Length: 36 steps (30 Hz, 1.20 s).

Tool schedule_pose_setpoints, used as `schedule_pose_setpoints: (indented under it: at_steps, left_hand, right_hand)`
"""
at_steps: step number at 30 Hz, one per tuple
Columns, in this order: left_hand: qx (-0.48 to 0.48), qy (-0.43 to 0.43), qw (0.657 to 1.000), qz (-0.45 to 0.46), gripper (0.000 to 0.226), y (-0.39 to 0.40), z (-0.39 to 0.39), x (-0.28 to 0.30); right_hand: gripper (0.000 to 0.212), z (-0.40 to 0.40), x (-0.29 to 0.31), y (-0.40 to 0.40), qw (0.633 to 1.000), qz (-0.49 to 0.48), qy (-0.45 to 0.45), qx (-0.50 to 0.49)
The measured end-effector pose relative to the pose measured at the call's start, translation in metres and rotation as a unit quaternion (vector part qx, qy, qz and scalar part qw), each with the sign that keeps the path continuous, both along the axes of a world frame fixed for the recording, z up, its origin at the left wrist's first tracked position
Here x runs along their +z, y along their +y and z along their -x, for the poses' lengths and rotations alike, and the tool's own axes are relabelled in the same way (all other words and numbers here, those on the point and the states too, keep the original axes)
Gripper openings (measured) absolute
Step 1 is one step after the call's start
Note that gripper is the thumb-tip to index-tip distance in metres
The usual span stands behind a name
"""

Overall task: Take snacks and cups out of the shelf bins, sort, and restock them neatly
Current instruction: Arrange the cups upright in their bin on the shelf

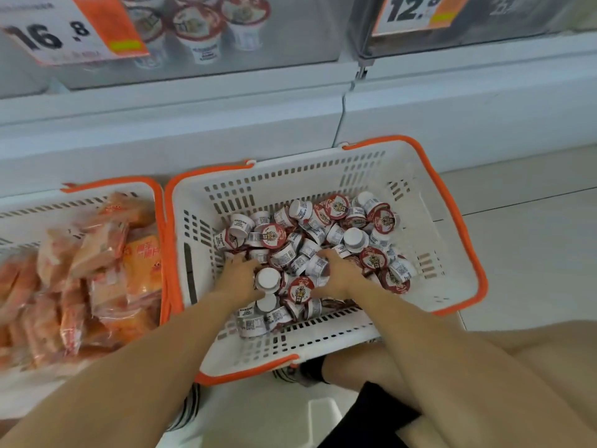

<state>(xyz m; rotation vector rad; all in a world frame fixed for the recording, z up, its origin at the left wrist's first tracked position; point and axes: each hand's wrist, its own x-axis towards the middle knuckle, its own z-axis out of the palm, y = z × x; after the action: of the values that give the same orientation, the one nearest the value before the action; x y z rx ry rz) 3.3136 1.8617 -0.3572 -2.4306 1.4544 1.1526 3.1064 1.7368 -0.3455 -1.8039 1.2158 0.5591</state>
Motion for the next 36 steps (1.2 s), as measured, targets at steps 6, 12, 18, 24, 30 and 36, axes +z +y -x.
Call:
schedule_pose_setpoints:
  at_steps: [6, 12, 18, 24, 30, 36]
  left_hand:
    - [0.044, 0.036, 0.998, 0.032, 0.049, -0.007, 0.004, -0.007]
    - [0.073, 0.035, 0.996, 0.042, 0.023, -0.006, 0.008, -0.008]
    - [0.059, 0.035, 0.997, 0.039, 0.025, -0.002, 0.008, -0.004]
    - [0.069, 0.085, 0.992, -0.063, 0.063, 0.006, 0.012, -0.004]
    - [0.147, 0.091, 0.984, -0.044, 0.041, 0.004, 0.039, -0.008]
    - [0.171, 0.161, 0.972, -0.031, 0.033, -0.007, 0.006, 0.052]
  right_hand:
    - [0.107, -0.013, -0.002, 0.005, 1.0, 0.021, 0.011, -0.012]
    - [0.085, -0.029, 0.008, 0.02, 0.999, 0.045, 0.01, -0.006]
    - [0.033, -0.034, 0.014, 0.025, 0.997, 0.041, 0.037, 0.048]
    - [0.057, -0.033, 0.019, 0.018, 0.999, -0.025, -0.018, -0.008]
    - [0.051, -0.013, 0.014, 0.021, 0.999, 0.046, -0.021, -0.013]
    - [0.041, -0.019, 0.066, -0.009, 0.927, -0.191, -0.131, -0.294]
